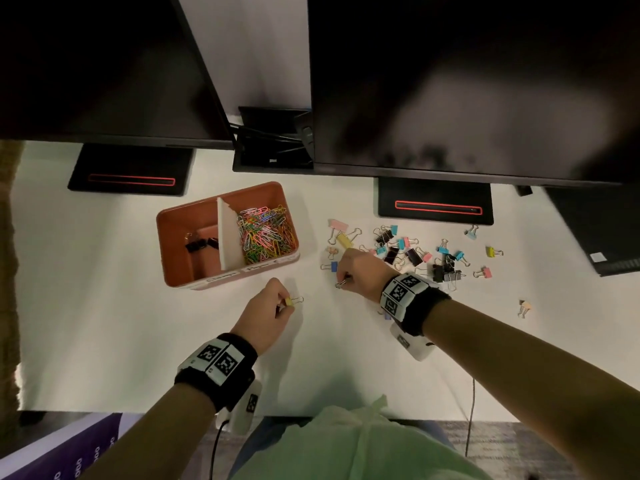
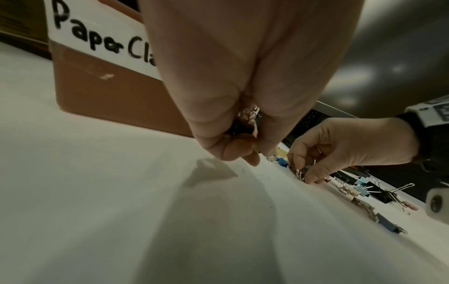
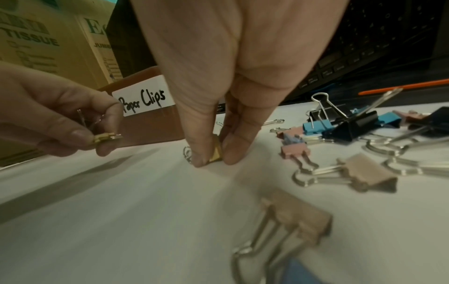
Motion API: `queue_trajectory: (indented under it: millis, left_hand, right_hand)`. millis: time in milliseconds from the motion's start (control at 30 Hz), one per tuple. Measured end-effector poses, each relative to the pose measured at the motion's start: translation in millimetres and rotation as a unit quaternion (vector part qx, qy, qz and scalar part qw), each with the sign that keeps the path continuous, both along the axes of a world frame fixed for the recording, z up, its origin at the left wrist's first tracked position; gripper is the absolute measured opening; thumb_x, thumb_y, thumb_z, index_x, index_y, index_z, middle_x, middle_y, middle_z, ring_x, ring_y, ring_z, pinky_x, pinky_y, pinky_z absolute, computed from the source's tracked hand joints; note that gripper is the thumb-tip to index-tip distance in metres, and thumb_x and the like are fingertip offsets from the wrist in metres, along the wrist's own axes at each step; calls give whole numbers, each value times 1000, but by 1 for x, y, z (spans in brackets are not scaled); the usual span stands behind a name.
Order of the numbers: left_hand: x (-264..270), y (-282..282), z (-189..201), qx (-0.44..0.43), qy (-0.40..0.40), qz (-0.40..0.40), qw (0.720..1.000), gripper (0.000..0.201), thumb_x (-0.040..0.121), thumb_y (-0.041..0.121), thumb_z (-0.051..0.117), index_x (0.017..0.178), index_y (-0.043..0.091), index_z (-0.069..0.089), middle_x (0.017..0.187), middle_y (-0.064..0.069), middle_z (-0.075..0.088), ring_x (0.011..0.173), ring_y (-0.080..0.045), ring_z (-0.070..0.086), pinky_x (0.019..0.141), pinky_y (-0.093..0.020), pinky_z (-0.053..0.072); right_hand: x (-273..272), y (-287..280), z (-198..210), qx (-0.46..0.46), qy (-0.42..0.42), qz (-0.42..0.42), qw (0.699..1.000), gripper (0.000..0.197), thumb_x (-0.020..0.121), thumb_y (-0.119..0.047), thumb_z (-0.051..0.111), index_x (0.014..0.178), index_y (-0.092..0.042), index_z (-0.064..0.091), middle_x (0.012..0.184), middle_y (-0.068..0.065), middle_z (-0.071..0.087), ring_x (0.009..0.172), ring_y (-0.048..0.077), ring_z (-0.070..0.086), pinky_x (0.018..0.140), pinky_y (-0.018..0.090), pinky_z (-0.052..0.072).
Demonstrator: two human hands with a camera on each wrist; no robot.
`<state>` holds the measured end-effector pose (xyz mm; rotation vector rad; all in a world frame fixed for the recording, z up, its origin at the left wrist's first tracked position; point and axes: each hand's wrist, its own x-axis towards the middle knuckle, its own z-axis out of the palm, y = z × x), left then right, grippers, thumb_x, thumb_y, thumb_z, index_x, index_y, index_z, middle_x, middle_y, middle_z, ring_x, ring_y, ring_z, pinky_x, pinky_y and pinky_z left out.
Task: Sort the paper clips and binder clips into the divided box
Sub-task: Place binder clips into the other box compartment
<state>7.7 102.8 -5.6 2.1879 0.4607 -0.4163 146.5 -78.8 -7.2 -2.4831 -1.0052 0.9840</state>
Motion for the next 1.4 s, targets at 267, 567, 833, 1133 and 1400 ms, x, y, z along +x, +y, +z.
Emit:
queue_trajectory:
  millis: [267,567,833,1133,1400]
  left_hand:
    - [-3,13,5,0,-14,-27,1000,15,89,12,55,102,12,48,88,-3,56,75,-20,53,65,-25,39]
    - [-14,25,12,-7,-7,-42,999,21,90,13,55,111,16,57,96,1,56,87,-14,54,79,-19,38]
    - [-18,48,44,-28,-73,-47,996,20,89,11,56,104,24,58,97,2,59,84,-14,58,73,-16,44]
    - [7,123,81,-33,-99,168,980,19,95,29,44,106,19,56,110,-10,59,96,-24,60,76,-30,51]
    - [16,115,124,-94,-131,200,966,35,89,65,22,90,49,53,102,14,59,104,-12,56,96,-37,44]
  right_hand:
    - [-10,13,1,-31,19,-14,999,27,85,-9,59,113,-10,60,112,13,56,102,27,56,88,34,45]
    - [-16,22,1,-29,31,0,999,19,79,-7,63,98,-8,59,103,11,63,86,22,54,74,27,44]
    - [-27,31,3,-43,37,63,996,18,80,-13,66,97,-11,65,104,10,59,96,26,57,79,27,44]
    - [-31,146,88,232,-17,38,972,13,75,-9,71,86,-8,66,84,-11,47,77,8,47,70,10,36]
    - [-24,174,89,230,-7,-54,972,40,80,-30,69,115,-18,54,104,-1,56,81,5,49,76,20,42]
